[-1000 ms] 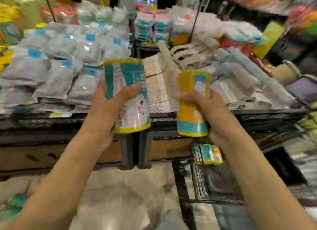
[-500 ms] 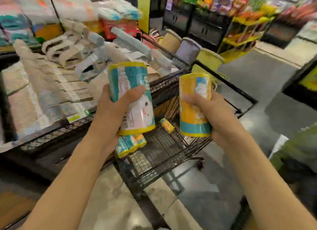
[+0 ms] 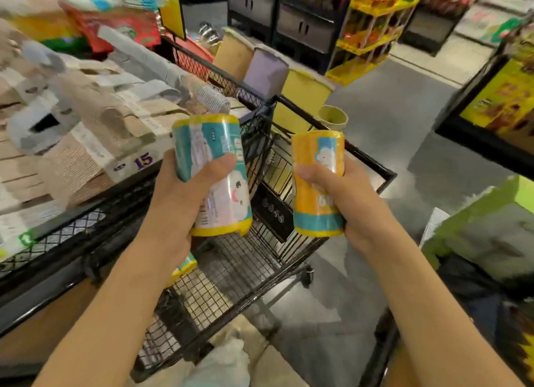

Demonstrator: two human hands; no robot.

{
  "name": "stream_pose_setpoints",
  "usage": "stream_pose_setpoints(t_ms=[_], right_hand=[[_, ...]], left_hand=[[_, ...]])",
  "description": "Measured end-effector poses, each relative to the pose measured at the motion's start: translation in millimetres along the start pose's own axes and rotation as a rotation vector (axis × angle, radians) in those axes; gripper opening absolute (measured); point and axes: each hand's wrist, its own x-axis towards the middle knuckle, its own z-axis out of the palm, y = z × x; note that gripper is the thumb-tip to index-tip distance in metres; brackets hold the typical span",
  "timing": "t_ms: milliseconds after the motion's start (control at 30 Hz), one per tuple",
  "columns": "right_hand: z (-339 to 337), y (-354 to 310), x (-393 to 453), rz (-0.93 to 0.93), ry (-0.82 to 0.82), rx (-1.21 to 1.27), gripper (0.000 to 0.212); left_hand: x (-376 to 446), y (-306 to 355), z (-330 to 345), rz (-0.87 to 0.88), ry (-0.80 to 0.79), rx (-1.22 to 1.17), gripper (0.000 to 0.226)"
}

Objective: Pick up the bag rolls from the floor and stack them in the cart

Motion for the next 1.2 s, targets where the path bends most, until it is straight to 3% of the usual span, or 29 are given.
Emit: stream_pose_setpoints(t_ms=[233,367,567,867,1067,1200], right_hand=[[30,5,96,0.08,-0.116,-0.004,0.032],[54,8,144,0.126,-0.216,-0.052,0.053],[83,26,207,0.193,-0.398,-0.095,0.065],[114,54,279,0.254,-0.675,-0.124,0.069],[120,81,303,0.305,-0.7,-0.154,0.066],[129,111,313,0.336,-0.673,-0.216,0.055]], left_hand=[[72,-4,-22,-0.033,0.123,-0.029,0.08],[98,-8,-34,-0.048,0.246,-0.041,0.065],[122,-22,-50,-0.05,0.42,-0.052,0.079],[145,-49,-48,-0.097,0.7,0.012,0.083],[160,-80,-48,-0.172,0.754,0.019,0.064],[167,-102,-58,-0.217,0.746,0.053,0.07]])
